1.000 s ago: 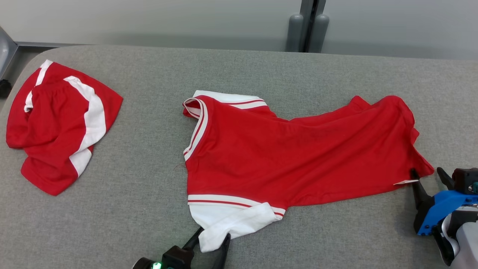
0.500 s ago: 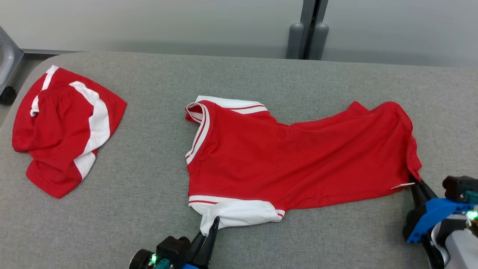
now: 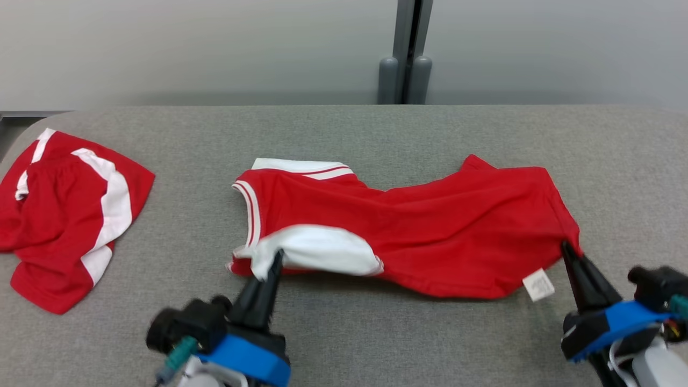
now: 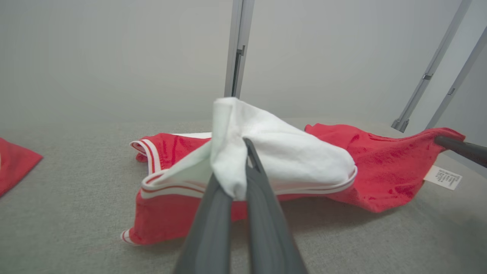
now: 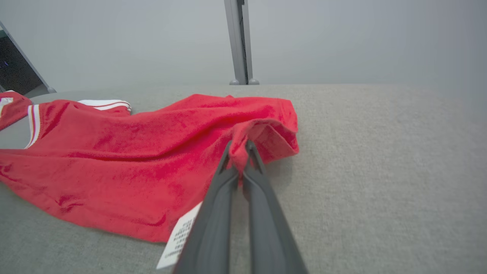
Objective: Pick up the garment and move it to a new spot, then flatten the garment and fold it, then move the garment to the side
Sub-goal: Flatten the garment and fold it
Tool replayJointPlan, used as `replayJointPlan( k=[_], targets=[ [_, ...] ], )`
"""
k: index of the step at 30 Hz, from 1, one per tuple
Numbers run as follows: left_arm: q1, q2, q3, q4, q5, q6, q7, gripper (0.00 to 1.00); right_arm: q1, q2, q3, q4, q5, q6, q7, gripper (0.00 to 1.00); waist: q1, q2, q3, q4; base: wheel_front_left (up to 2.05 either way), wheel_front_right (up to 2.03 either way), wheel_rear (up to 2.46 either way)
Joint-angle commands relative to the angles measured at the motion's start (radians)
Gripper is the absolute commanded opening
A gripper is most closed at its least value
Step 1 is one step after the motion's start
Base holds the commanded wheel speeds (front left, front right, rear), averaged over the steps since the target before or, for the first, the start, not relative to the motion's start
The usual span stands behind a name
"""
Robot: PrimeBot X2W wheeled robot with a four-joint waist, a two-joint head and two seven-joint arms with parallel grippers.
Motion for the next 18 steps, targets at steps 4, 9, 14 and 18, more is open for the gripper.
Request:
replayJointPlan(
  k=[4, 9, 14, 18],
  targets=[
    [-0.156, 0.056, 0.019, -0.010, -0.023, -0.001, -0.002, 0.00, -0.090, -0.008, -0.027, -0.127, 0.018, 0.001, 0.070, 0.00, 0.0001, 0.0001, 0.021, -0.022, 0.00, 0.00, 0.00],
    [-0.407, 0.126, -0.011, 0.030, -0.064, -0.001, 0.034, 0.00, -0.295, 0.001, -0.067, -0.141, 0.022, 0.000, 0.145, 0.00, 0.0001, 0.0001, 0.073, -0.044, 0.00, 0.00, 0.00],
    [-0.710, 0.180, -0.024, 0.092, -0.089, -0.001, 0.071, 0.00, -0.587, 0.021, -0.082, -0.057, 0.020, 0.001, 0.219, 0.00, 0.0001, 0.0001, 0.164, -0.065, 0.00, 0.00, 0.00],
    [-0.959, 0.191, -0.035, 0.169, -0.132, -0.001, 0.103, 0.00, -0.843, 0.045, -0.123, 0.058, 0.045, 0.001, 0.262, 0.00, 0.0001, 0.0001, 0.240, -0.078, 0.00, 0.00, 0.00]
  ],
)
